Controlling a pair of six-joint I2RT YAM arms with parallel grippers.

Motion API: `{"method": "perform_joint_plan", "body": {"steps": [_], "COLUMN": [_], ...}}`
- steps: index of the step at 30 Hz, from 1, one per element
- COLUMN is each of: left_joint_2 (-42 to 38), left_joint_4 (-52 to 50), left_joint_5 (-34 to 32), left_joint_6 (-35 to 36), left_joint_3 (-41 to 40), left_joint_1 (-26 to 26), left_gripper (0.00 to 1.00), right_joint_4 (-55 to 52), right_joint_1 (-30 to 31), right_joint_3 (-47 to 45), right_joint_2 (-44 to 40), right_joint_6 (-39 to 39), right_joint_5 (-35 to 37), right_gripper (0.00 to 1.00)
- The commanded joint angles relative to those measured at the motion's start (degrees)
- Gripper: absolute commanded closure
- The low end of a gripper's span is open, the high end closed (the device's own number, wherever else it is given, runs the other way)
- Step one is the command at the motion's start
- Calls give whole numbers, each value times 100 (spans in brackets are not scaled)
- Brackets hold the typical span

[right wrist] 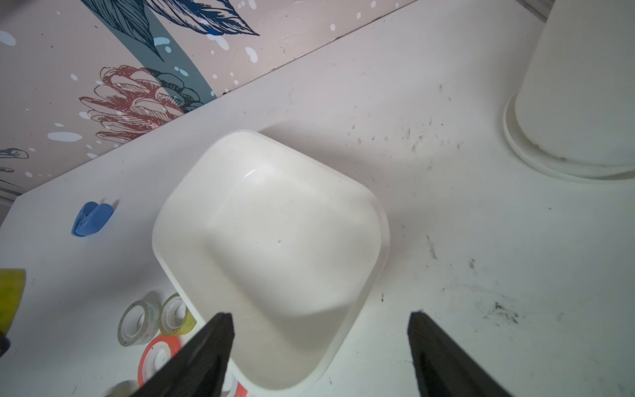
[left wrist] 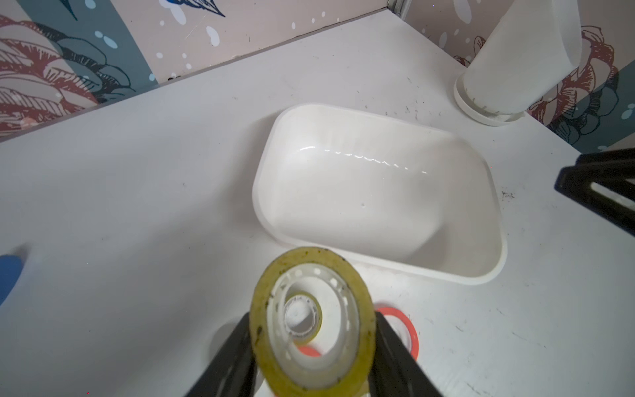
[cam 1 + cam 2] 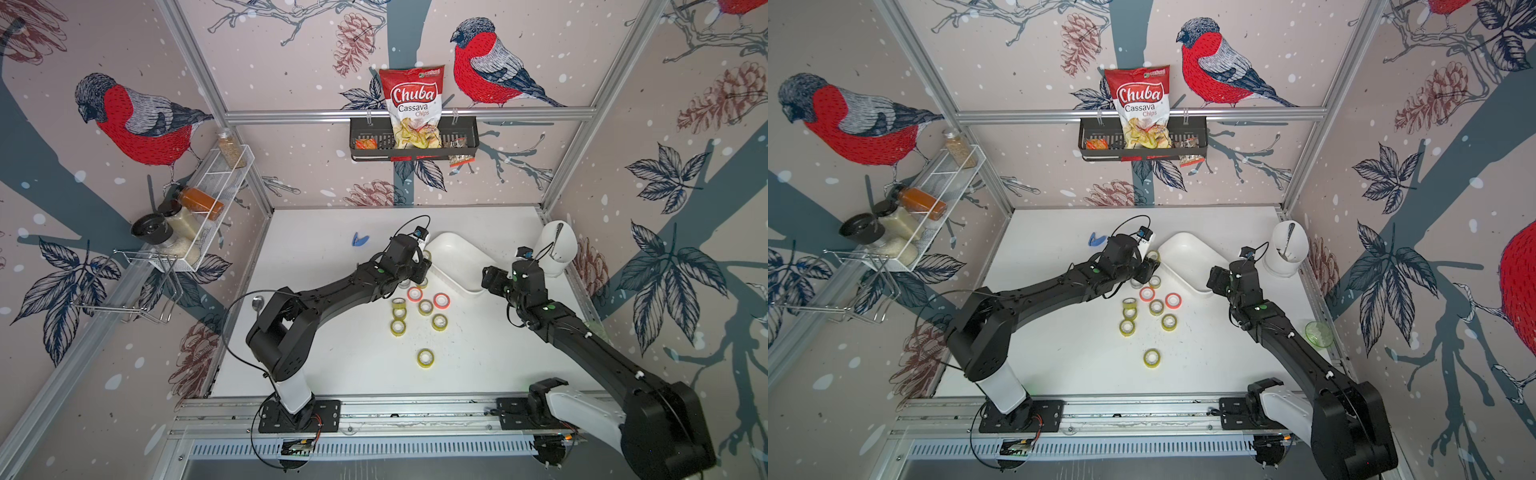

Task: Put the transparent tape into the storage box
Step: Place the tape in the storage box.

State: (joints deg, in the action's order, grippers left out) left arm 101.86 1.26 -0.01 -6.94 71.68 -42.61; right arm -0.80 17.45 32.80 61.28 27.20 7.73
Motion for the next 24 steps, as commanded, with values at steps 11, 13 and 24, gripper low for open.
{"method": "perform_joint_plan", "body": {"steps": [11,13,24], "left_joint_2": [1946,2233,3731], "left_joint_4": [103,71,-868], "left_joint_5": [507,563,301], "left_joint_6": [471,499,737], "left_joint_3": [2224,2527,4319], "left_joint_1": [-142,-142,-139], "left_gripper": [49,49,49], "right_joint_4": [21,18,36], "right_joint_1": [-413,-450,-572], "right_joint_3": [-151,-165,-212], "right_joint_2": [-255,-274,-305], "right_joint_6": [303,312,348], "right_joint_5": [-198,-205,-289], "right_gripper": [16,16,16]}}
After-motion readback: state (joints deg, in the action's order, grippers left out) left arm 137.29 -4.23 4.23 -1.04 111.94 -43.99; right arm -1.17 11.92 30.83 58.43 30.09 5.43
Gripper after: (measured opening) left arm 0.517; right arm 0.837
